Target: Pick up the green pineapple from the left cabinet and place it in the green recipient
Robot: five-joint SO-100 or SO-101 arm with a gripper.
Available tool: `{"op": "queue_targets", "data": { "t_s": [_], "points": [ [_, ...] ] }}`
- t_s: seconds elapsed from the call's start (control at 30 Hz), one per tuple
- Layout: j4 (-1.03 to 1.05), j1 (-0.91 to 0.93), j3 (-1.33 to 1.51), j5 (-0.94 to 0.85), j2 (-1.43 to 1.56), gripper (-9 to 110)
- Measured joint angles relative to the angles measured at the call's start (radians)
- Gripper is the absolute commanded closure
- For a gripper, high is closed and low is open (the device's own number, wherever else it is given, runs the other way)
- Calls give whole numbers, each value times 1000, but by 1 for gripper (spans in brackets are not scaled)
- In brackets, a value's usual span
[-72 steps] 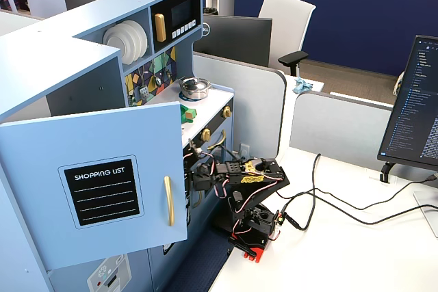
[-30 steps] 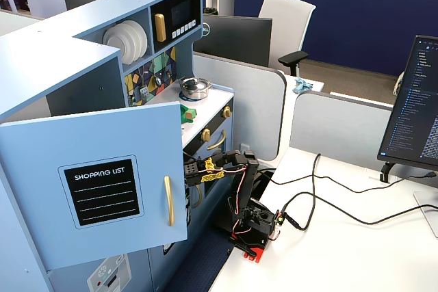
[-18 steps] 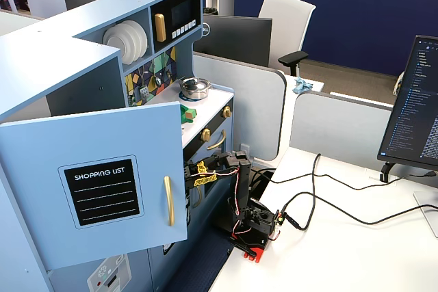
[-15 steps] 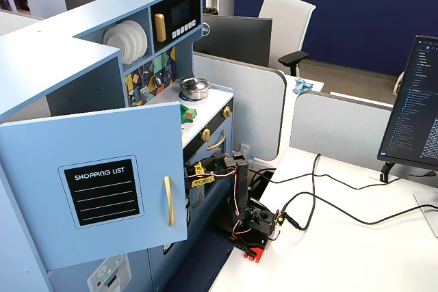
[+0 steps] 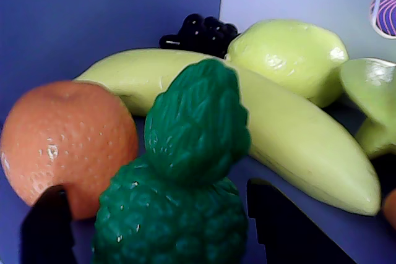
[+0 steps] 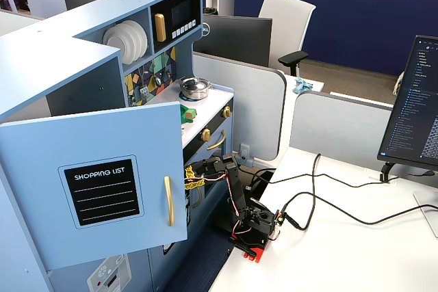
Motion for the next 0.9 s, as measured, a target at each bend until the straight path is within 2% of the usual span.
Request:
{"op": "queue_targets", "data": {
  "t_s": [0.17, 0.37, 0.5, 0.7, 0.9],
  "points": [
    [17, -8, -6, 2, -8, 101],
    [31, -26, 9, -23, 5, 101],
    [31, -54, 95, -135, 101, 101],
    [63, -106, 302, -279, 407, 101],
    [239, -98, 480, -324, 787, 101]
  ]
}}
